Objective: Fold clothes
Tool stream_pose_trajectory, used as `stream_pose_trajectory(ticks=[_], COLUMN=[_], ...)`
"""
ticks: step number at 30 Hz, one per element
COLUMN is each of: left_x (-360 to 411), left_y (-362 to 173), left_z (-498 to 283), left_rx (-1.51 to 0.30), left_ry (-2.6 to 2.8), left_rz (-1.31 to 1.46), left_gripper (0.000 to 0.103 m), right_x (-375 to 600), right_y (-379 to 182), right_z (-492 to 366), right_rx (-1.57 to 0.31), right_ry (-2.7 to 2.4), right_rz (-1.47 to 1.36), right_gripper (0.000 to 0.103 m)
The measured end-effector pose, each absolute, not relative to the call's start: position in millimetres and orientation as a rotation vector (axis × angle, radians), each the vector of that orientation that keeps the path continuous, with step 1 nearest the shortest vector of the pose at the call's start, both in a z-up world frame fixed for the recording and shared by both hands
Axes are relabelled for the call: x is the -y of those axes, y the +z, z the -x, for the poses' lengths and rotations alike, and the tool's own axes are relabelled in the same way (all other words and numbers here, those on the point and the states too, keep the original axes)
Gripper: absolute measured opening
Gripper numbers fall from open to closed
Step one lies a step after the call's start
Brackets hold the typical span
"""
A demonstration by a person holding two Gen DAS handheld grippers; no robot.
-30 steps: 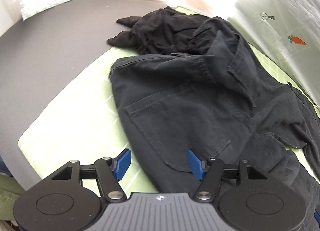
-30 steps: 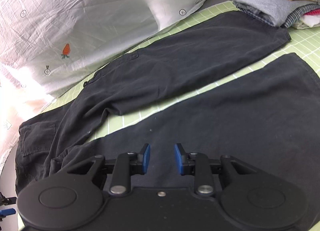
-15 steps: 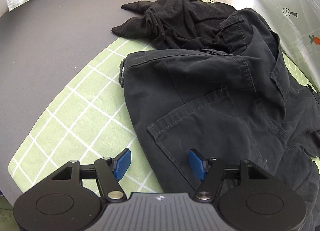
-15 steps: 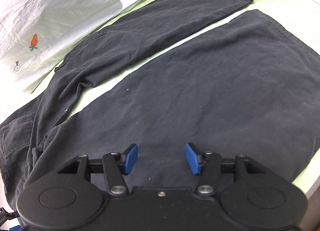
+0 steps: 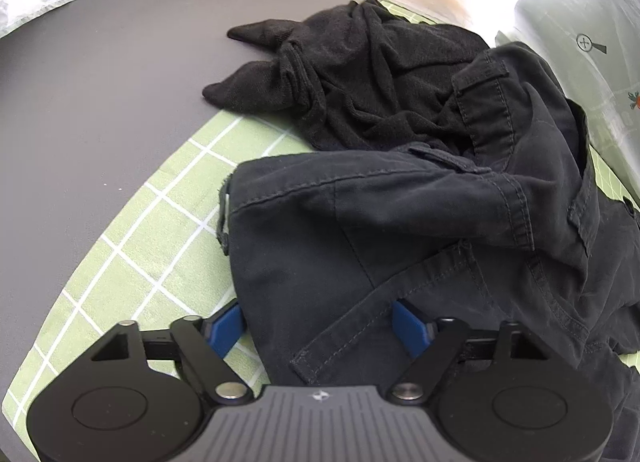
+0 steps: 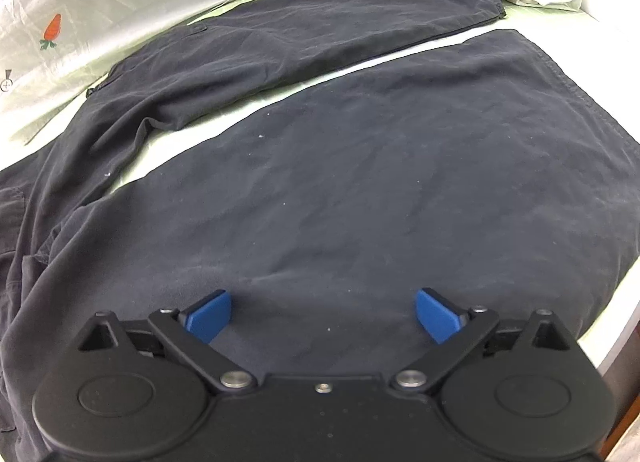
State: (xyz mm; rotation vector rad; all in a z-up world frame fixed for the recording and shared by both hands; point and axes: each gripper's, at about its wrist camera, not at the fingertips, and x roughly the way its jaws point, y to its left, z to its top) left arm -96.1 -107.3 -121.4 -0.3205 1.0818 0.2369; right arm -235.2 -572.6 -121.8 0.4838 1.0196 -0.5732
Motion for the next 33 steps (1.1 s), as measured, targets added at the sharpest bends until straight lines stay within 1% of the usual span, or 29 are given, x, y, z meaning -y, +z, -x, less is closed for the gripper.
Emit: stream_pose_trajectory(ticks=[1,2,4,6,9,11,15,19,24,31,33], left_x=[102.8,98.3,89.3,82.0,77.1,67.2,14.8,7.5,35.4,76.9,84.0], left_y=[-121.0,-120.6,-119.8,-118.0,-111.2,-111.4,-95.3,-85.3,-86.3,-102.5,-104.5], left_z=[98.1,100.1,104.0,111.8,135.0,156.9,200.1,221.1,211.2,180.3,171.8], left_rx=[-1.081,-1.079,-1.076,-1.071,-1.062,-1.058,-1.076,-1.082,-1.089,-1.174,-1.175], left_ry=[0.251,0.265,0.293,0.311,0.402,0.516,0.610,0.591,0.479,0.341,0.324], left_rz=[0.338,0.355,0.390,0.404,0.303,0.216,0.298,0.346,0.416,0.389,0.354], left_gripper=[0.035,0.009,0.006,0.005,0.001,0.001,0.001,0.002,0.015,0.026,0.033], right_x=[570.0,567.4,564.8,566.2,569.6,571.1,570.3,565.4,559.3,551.3,552.6], right_y=[-122.4,-123.0,-123.4,-122.8,-121.8,-121.1,-120.5,-119.5,-116.8,-117.4,-118.2], right_z=[232.8,230.4,227.7,227.9,226.3,225.2,222.5,218.5,199.6,193.7,200.6], right_rx=[-1.030,-1.040,-1.053,-1.058,-1.075,-1.087,-1.106,-1.103,-1.096,-1.146,-1.146], right_ry=[-0.577,-0.581,-0.582,-0.573,-0.551,-0.536,-0.493,-0.437,-0.378,-0.360,-0.369], right_rz=[-0.466,-0.449,-0.430,-0.434,-0.444,-0.446,-0.430,-0.401,-0.430,-0.386,-0.389], right_gripper=[0.103,0.103,0.103,0.103,0.103,0.103,0.103,0.103,0.103,0.103,0.103])
